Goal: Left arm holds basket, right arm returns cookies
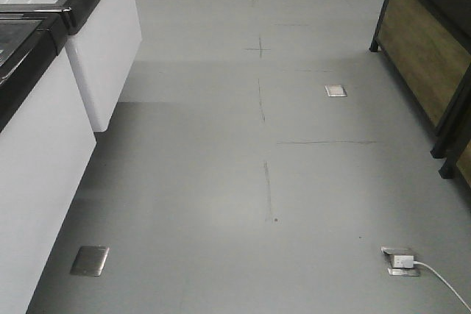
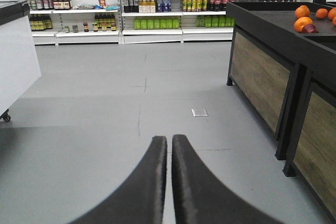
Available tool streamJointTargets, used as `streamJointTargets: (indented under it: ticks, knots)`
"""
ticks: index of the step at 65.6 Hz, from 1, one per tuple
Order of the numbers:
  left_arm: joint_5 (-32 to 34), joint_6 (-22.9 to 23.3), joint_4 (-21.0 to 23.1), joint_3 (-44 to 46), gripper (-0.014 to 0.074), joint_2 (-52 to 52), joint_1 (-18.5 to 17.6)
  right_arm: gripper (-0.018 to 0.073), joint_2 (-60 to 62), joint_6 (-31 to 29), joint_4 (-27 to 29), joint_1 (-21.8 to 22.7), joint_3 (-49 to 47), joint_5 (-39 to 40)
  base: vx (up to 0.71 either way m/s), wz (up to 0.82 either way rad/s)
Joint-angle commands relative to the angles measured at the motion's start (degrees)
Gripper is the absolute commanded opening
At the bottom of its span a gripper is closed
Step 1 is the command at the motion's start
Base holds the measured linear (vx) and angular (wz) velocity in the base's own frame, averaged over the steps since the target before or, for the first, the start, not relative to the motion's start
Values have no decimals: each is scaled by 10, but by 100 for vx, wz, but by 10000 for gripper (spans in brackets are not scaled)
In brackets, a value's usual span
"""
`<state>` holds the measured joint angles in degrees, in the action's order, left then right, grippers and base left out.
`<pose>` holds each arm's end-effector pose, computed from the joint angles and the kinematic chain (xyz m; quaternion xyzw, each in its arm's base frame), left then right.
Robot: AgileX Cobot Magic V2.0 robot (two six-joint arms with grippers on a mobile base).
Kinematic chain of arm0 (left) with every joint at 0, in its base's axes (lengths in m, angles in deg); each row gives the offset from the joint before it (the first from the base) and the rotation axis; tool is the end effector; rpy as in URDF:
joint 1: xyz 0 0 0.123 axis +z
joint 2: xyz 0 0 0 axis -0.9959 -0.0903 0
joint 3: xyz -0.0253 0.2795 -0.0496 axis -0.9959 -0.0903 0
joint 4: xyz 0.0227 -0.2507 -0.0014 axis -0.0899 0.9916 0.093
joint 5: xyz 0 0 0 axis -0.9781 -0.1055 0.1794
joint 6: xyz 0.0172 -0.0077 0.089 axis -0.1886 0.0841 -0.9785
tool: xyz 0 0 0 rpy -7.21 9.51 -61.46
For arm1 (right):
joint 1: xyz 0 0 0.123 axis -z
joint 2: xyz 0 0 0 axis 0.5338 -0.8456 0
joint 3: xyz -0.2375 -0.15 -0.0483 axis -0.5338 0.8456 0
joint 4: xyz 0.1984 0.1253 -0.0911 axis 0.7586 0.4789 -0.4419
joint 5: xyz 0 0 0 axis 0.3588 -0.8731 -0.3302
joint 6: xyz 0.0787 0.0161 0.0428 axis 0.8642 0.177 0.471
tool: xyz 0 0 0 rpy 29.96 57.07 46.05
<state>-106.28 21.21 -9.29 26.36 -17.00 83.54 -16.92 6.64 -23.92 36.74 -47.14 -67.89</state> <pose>0.0544 -0.0017 0.1770 0.0191 0.7812 -0.0022 0.6240 0.0561 -0.0051 0.1883 0.0333 0.7426 -0.0271 0.6683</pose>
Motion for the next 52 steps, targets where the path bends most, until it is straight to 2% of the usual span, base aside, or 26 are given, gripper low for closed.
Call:
streamJointTargets:
  ticks: [1, 52]
  knots:
    - [40, 2, 0, 19, -6, 6, -5, -9, 7, -4, -2, 1, 10, 41, 0, 0]
    - [40, 2, 0, 19, -6, 6, -5, -9, 7, -4, -2, 1, 10, 41, 0, 0]
